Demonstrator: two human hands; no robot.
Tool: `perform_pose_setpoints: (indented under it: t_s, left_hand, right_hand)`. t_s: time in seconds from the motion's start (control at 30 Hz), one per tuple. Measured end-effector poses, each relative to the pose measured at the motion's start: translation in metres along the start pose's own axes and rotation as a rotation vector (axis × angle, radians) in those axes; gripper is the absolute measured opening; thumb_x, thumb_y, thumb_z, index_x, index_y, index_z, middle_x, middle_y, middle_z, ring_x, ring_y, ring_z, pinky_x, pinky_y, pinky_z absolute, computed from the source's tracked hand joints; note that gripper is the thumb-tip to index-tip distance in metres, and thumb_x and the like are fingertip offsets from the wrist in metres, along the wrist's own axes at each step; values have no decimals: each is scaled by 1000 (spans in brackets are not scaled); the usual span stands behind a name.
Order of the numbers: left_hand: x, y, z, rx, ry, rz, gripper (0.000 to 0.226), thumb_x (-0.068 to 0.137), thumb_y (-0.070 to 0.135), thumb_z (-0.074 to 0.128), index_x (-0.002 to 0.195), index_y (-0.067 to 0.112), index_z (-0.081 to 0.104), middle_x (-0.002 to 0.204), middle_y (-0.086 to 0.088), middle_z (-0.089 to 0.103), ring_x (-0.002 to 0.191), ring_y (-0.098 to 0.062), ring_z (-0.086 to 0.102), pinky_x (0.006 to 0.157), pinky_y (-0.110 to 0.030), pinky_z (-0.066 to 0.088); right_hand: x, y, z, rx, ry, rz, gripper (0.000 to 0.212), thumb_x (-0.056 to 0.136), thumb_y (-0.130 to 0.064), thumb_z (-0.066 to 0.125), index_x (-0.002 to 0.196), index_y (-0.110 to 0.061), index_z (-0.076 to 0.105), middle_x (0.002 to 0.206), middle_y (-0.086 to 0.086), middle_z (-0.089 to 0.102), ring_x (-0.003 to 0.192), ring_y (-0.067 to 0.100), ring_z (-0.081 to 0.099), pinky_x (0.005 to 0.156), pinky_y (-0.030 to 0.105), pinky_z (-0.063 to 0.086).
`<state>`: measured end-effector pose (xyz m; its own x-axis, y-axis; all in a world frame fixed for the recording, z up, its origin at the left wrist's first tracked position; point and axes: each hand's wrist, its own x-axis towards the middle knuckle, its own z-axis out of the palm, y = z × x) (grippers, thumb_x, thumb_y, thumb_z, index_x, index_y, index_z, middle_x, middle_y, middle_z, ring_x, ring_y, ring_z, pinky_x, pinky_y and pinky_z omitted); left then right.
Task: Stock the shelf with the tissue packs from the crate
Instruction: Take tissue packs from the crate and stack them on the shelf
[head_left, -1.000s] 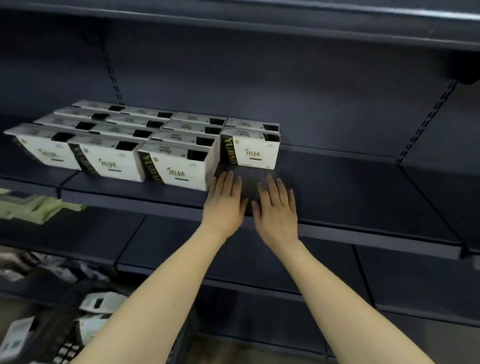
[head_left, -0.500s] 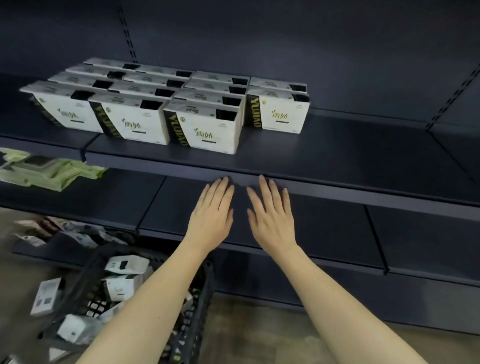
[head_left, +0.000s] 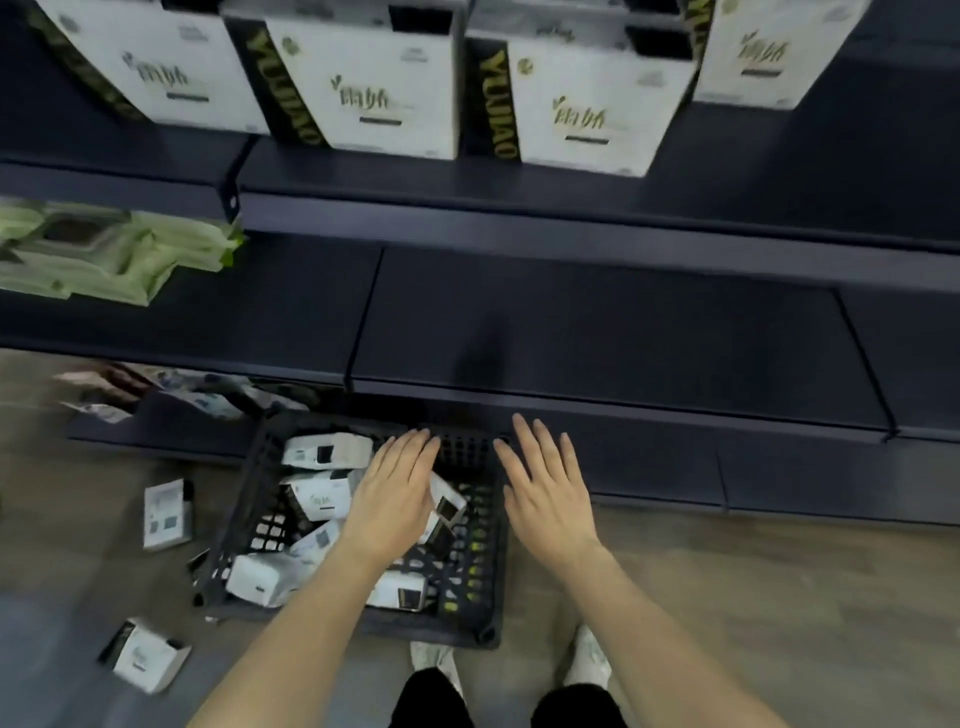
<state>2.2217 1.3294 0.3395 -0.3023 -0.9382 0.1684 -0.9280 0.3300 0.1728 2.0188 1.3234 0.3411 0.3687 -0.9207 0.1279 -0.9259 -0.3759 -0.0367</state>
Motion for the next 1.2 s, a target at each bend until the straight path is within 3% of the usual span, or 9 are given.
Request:
perform_pose_setpoints:
  t_s: [0.2, 0.33, 0.43, 0.6, 0.7, 0.8, 0.87, 1.03, 1.2]
  left_hand:
    - [-49, -35, 45, -51, -181, -75, 70, 57, 3, 79, 123, -1, 57, 119, -15, 61, 115, -24, 43, 105, -37, 25]
    - [-65, -57, 91, -34, -281, -108, 79, 52, 4, 83, 123, 4, 48, 119, -14, 61, 113, -28, 54, 106, -37, 28]
    - [-70, -73, 131, 15, -390, -152, 83, 41, 4, 88, 119, 2, 60, 120, -15, 62, 112, -30, 59, 102, -39, 40]
    - [-77, -90, 191, 108, -549, -166, 94, 24, -6, 85, 115, 1, 65, 120, -19, 62, 108, -34, 62, 93, -45, 46]
    - [-72, -94, 219, 144, -630, -168, 95, 42, -5, 83, 131, 2, 53, 136, -22, 50, 124, -36, 50, 103, -45, 37]
    - [-60, -96, 245, 241, -697, -38, 90, 82, 1, 59, 151, 5, 2, 157, -19, -2, 145, -33, 2, 116, -43, 0]
    - [-48, -95, 260, 305, -767, 60, 83, 91, 3, 45, 148, 7, -15, 156, -16, -17, 144, -31, -12, 114, -44, -10]
    - [-37, -90, 303, 398, -705, 262, 67, 100, 13, 30, 147, 4, -17, 156, -17, -16, 144, -32, -10, 112, -48, -11]
    - [-25, -99, 325, 536, -796, 304, 60, 102, 19, 25, 148, 3, -9, 157, -19, -8, 144, -35, -7, 112, -52, -9]
  right_hand:
    - [-20, -47, 66, 23, -143, 8, 65, 66, -24, 77, 127, -14, 56, 144, 14, 42, 131, 30, 31, 109, 52, 26]
    - [-28, -69, 119, 64, -261, 32, 69, 61, -25, 79, 125, -15, 54, 141, 13, 46, 128, 30, 36, 103, 52, 35]
    - [-32, -78, 161, 88, -337, 80, 72, 57, -25, 82, 123, -15, 56, 137, 11, 50, 124, 30, 46, 101, 50, 40]
    - [-36, -85, 213, 105, -398, 122, 78, 47, -27, 88, 119, -12, 62, 132, 13, 55, 116, 32, 56, 95, 49, 45]
    - [-37, -87, 243, 118, -433, 141, 79, 46, -28, 89, 118, -10, 62, 129, 14, 56, 115, 32, 57, 94, 48, 48]
    - [-42, -86, 265, 125, -454, 132, 82, 44, -30, 90, 119, -10, 62, 128, 14, 56, 115, 33, 56, 92, 48, 49]
    - [-44, -86, 274, 139, -446, 132, 84, 42, -29, 91, 118, -10, 59, 127, 14, 57, 114, 32, 57, 92, 48, 50]
    - [-42, -92, 293, 178, -402, 229, 91, 36, -20, 89, 117, -12, 50, 125, 13, 58, 111, 30, 60, 89, 44, 49]
    - [-39, -86, 309, 155, -411, 250, 88, 26, -25, 91, 110, -12, 67, 123, 12, 61, 107, 30, 62, 83, 40, 52]
